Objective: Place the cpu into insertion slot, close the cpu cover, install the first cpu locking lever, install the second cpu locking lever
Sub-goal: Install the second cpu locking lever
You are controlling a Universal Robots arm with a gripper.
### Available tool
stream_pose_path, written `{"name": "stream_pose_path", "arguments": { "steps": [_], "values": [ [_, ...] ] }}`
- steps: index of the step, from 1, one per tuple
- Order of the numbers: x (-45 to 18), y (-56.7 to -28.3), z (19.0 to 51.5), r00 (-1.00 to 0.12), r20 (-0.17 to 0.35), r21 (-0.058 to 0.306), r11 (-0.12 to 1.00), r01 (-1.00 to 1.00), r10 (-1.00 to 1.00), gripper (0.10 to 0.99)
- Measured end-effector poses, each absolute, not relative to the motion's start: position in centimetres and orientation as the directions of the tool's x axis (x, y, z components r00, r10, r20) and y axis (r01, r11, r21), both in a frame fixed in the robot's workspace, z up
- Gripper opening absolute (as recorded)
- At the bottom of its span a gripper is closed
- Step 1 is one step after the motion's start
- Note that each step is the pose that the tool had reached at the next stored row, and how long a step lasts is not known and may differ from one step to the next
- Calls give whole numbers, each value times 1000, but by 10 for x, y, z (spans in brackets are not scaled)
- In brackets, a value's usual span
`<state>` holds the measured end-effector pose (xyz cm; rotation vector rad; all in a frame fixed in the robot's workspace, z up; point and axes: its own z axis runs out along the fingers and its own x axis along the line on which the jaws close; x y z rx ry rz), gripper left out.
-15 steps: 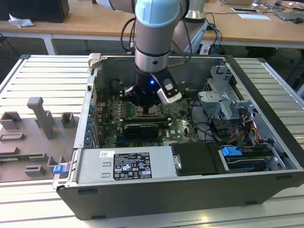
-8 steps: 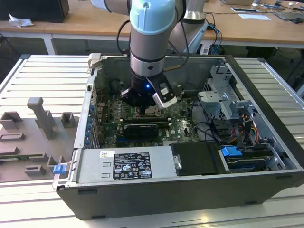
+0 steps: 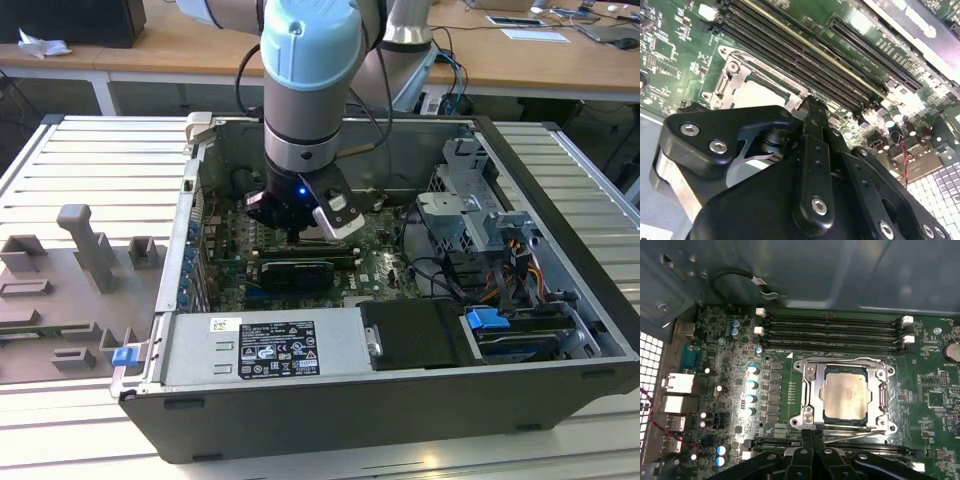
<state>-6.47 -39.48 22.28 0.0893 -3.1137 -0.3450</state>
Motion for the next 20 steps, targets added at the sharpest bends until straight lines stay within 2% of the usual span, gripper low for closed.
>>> {"name": "stream_pose_path", "arguments": {
  "steps": [10,14,20],
  "values": [
    [-67,-398,207,-998,-1,242,969,-59,-61,106],
    [-70,-399,203,-998,-5,281,958,-62,-63,106],
    [-73,-400,197,-998,-8,308,949,-64,-64,106]
  ]
}}
